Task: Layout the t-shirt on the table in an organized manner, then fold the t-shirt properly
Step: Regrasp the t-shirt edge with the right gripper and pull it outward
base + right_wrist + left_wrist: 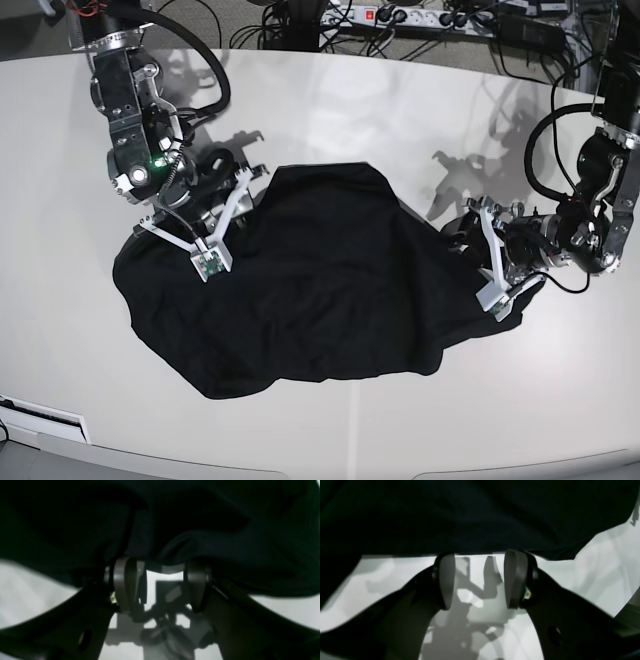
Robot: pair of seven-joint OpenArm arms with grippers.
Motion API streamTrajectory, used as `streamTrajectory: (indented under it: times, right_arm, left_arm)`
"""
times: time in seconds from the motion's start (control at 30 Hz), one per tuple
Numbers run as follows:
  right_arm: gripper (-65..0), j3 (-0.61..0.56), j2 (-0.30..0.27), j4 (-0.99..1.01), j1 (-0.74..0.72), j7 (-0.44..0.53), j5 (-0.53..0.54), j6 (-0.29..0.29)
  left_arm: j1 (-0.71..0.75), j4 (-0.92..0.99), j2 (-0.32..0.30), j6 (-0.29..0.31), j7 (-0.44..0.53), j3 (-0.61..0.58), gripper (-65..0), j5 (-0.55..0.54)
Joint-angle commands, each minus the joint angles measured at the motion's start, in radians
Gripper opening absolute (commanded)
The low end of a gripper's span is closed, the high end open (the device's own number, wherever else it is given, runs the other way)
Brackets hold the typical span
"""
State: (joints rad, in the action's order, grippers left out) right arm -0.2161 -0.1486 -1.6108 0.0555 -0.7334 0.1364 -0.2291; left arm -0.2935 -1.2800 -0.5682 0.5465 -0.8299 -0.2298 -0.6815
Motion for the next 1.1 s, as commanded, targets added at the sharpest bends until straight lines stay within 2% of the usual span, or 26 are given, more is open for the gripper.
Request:
streamTrajectory:
  times: [0.0,0.13,0.33,0.5,0.57,0.63,0.8,0.97,1.07]
  right_arm:
    - [-30.3,0.003,0.011,-0.017,-0.042,0.025,-0.013,0.011]
    - [-30.3,0.003,0.035,-0.017,-0.138,0.011,-0.011,0.032]
    - [-30.3,0.003,0.074,-0.003,-0.233,0.024,0.005,-0.033]
    - [-30.3,0.003,0.087,0.142,-0.321,0.065,-0.016,-0.043]
    - [-30.5,0.003,0.084,0.163,-0.35,0.0,-0.026,-0.045]
    - [-30.8,0.004,0.074,0.122,-0.365,-0.067,-0.001,-0.072]
    - [-30.8,0.024,0.003,-0.122,-0.296,-0.162,0.059,-0.122]
    - [-30.8,0.023,-0.065,-0.214,-0.129,-0.165,0.058,-0.212]
    - [-30.8,0.023,-0.078,-0.214,-0.041,-0.154,0.062,-0.231]
  left_arm:
    - [-0.019,-0.014,-0.013,0.001,0.022,0.008,-34.0,-0.017]
    - [-0.016,-0.014,-0.011,0.0,0.021,0.008,-34.0,-0.02]
    - [-0.005,-0.014,-0.011,0.0,0.022,0.008,-34.0,-0.02]
    - [-0.005,-0.014,-0.01,0.0,0.029,0.008,-34.0,-0.042]
    - [-0.005,-0.014,-0.011,0.0,0.029,0.008,-34.0,-0.042]
    - [-0.005,-0.014,-0.011,0.001,0.029,0.008,-34.0,-0.037]
    - [0.003,-0.014,-0.011,0.0,0.029,0.008,-34.0,-0.035]
    - [0.002,-0.014,-0.011,0.0,0.03,0.008,-34.0,-0.035]
    - [0.003,-0.014,-0.011,0.001,0.036,0.008,-34.0,-0.034]
